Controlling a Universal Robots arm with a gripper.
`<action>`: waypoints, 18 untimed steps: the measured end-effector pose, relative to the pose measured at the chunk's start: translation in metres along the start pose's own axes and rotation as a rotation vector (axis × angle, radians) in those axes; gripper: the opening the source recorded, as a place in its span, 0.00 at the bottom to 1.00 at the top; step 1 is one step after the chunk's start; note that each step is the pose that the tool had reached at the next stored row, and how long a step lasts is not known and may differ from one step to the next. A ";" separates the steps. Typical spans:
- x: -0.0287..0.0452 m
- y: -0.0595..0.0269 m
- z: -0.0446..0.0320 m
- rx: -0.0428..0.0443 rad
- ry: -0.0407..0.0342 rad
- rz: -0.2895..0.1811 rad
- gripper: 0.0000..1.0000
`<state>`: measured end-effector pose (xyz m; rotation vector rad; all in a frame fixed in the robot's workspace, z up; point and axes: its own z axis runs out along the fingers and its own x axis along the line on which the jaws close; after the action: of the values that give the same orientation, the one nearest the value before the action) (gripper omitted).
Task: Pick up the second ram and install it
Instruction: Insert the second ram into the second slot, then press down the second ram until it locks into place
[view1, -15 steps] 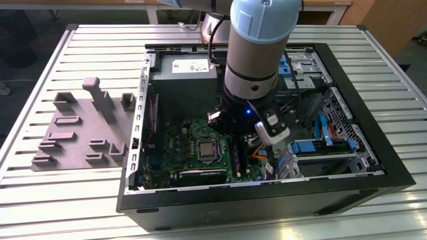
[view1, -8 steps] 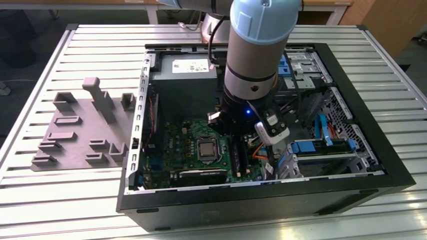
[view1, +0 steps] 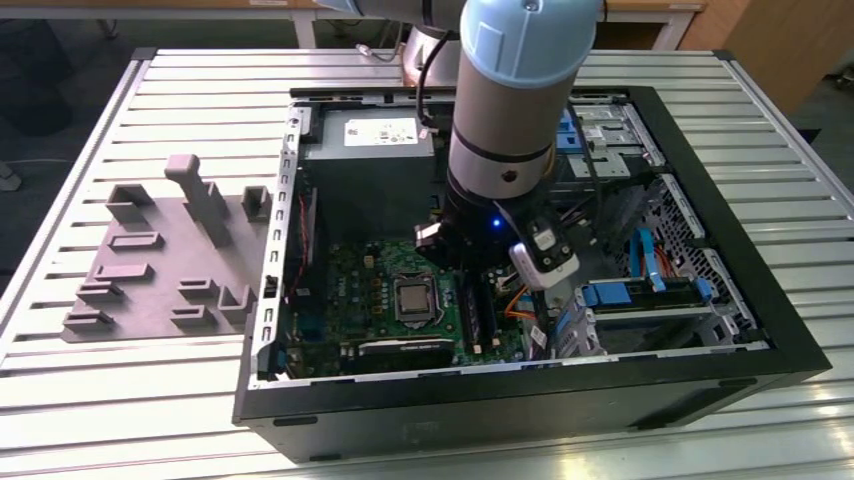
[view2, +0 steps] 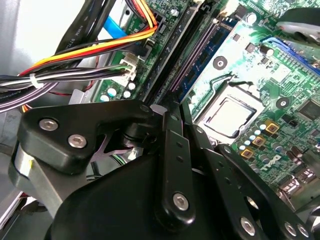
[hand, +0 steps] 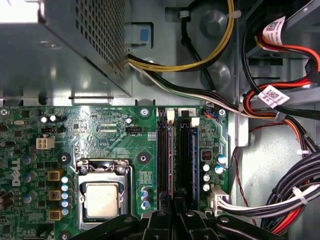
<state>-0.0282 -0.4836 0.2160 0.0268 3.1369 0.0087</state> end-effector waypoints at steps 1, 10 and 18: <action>0.0000 0.0000 -0.0004 0.0000 0.0000 0.000 0.14; 0.0001 0.0000 -0.0006 -0.0160 0.0002 0.000 0.14; 0.0000 0.0000 0.0020 -0.0158 0.0016 -0.005 0.14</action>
<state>-0.0282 -0.4836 0.2140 0.0189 3.1382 0.0335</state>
